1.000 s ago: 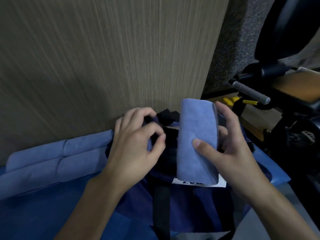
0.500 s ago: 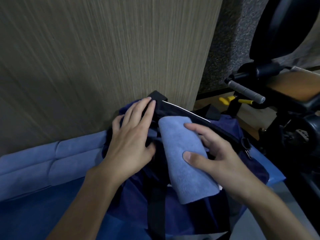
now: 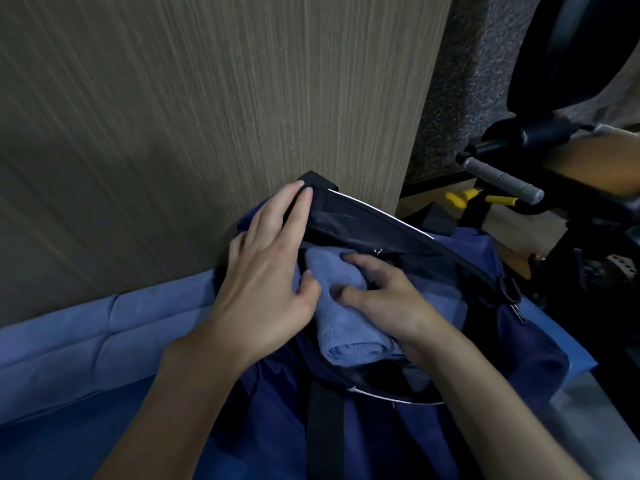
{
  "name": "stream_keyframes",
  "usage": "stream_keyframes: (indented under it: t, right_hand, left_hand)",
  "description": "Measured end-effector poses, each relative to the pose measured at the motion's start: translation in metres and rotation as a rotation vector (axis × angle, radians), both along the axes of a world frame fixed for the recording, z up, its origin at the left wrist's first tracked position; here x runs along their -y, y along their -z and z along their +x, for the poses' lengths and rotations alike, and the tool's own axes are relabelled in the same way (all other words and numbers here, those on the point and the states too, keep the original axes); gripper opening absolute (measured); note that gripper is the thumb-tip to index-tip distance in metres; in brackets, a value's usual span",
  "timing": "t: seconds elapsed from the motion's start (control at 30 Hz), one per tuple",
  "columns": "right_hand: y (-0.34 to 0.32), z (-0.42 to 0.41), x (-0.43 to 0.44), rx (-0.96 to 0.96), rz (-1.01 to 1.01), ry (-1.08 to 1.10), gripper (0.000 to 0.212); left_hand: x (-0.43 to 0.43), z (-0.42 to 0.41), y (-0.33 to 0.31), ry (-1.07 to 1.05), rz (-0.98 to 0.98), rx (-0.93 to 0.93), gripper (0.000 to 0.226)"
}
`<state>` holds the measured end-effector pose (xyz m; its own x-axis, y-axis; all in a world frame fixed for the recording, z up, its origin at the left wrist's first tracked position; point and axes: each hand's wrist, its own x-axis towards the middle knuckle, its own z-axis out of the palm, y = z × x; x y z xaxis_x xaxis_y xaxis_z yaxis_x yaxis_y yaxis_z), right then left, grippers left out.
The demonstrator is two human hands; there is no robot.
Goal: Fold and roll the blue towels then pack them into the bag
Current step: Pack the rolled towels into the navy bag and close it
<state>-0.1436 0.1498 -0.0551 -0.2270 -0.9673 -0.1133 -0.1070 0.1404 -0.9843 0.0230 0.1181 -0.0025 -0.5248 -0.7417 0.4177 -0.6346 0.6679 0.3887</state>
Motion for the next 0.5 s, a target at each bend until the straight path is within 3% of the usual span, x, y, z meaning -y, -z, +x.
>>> stream_keyframes:
  t: [0.1, 0.23, 0.37, 0.5]
  right_hand:
    - [0.002, 0.002, 0.005, -0.092, 0.038, 0.089, 0.059]
    - [0.003, 0.007, 0.01, -0.091, -0.066, 0.151, 0.061]
    - [0.013, 0.009, 0.014, -0.284, -0.017, 0.153, 0.06]
    - [0.011, 0.006, 0.016, -0.284, -0.041, 0.166, 0.057]
  left_hand:
    - [-0.002, -0.001, -0.001, 0.014, 0.011, -0.01, 0.086]
    - [-0.001, 0.001, -0.001, 0.026, -0.001, -0.028, 0.088]
    - [0.003, 0.005, 0.002, 0.022, 0.001, -0.014, 0.092]
    - [0.005, 0.009, 0.004, 0.028, -0.005, -0.009, 0.094]
